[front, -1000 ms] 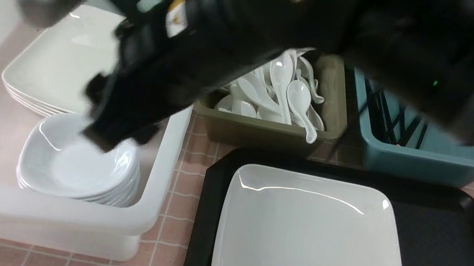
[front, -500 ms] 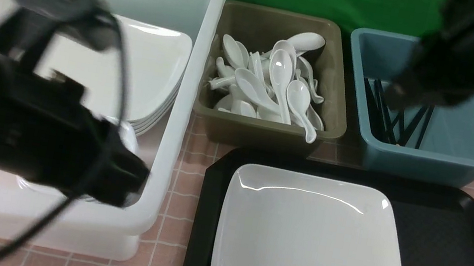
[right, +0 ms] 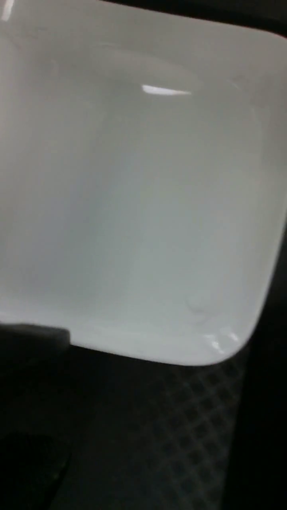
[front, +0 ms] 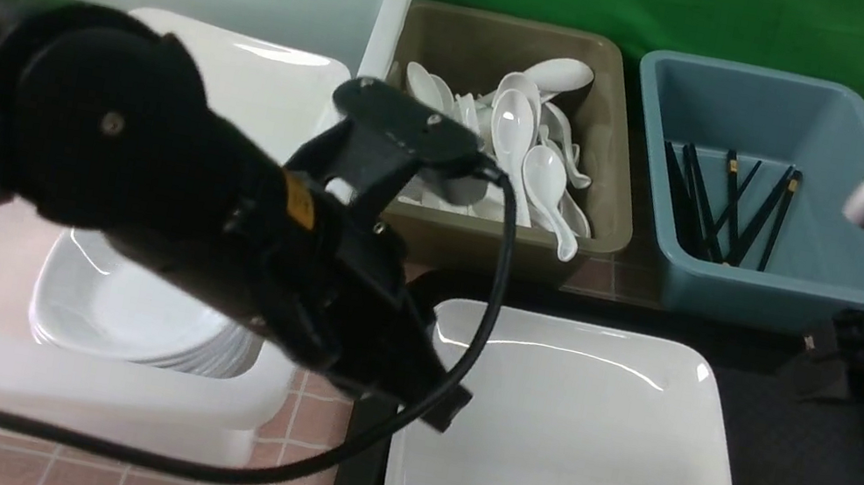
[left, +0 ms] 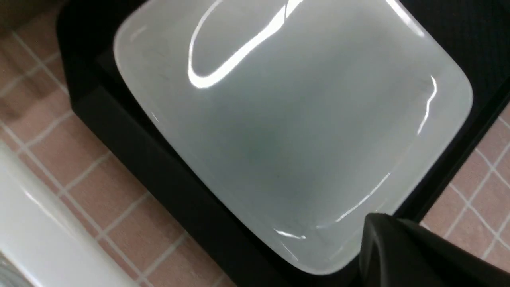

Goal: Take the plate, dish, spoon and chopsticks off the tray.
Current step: Use the right arm to grab a plate from the dinner plate

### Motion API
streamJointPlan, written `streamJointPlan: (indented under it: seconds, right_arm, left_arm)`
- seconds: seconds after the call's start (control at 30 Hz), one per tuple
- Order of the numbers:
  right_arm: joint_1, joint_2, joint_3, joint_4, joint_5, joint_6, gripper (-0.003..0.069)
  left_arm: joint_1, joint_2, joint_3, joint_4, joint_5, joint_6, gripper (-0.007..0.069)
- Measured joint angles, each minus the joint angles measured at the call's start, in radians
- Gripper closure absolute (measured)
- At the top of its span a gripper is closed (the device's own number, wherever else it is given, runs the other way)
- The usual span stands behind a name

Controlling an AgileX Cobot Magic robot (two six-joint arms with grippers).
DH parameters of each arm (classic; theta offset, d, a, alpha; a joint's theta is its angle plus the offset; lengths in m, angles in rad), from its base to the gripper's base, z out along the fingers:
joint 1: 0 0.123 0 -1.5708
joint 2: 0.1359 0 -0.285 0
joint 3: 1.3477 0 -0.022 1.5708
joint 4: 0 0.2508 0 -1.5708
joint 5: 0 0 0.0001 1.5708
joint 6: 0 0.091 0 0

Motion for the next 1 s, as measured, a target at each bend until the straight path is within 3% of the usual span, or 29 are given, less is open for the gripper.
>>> streamJointPlan:
  seconds: [0.03,0.13,0.3,0.67,0.8,0.87,0.9,1.0]
  right_arm:
    - [-0.001,0.038,-0.014,0.019,-0.017,0.0,0.0207]
    - [0.002,0.132,-0.067,0.045,-0.039,0.0,0.0142]
    - [0.029,0.266,-0.141,0.051,-0.071,-0.003,0.013]
    - [0.09,0.379,-0.19,0.061,-0.081,-0.026,0.013]
    - [0.11,0.39,-0.195,0.068,-0.081,-0.029,0.0188]
    - [0.11,0.396,-0.197,0.063,-0.085,-0.036,0.0326]
    - [0.108,0.396,-0.199,0.061,-0.073,-0.054,0.0361]
    - [0.108,0.395,-0.2,0.073,-0.047,-0.06,0.0368]
  left_arm:
    - [0.0,0.003,-0.008,0.016,-0.008,-0.01,0.0627]
    - [0.0,0.003,-0.013,0.088,-0.025,-0.074,0.0627]
    - [0.0,0.003,-0.014,0.177,-0.011,-0.136,0.0627]
    - [0.0,0.014,-0.014,0.183,-0.034,-0.131,0.0627]
    - [0.0,0.019,-0.013,0.182,-0.087,-0.132,0.0627]
    - [0.0,0.023,-0.013,0.182,-0.092,-0.133,0.0627]
    - [0.0,0.023,-0.013,0.182,-0.091,-0.133,0.0627]
    - [0.0,0.023,-0.013,0.181,-0.083,-0.134,0.0627]
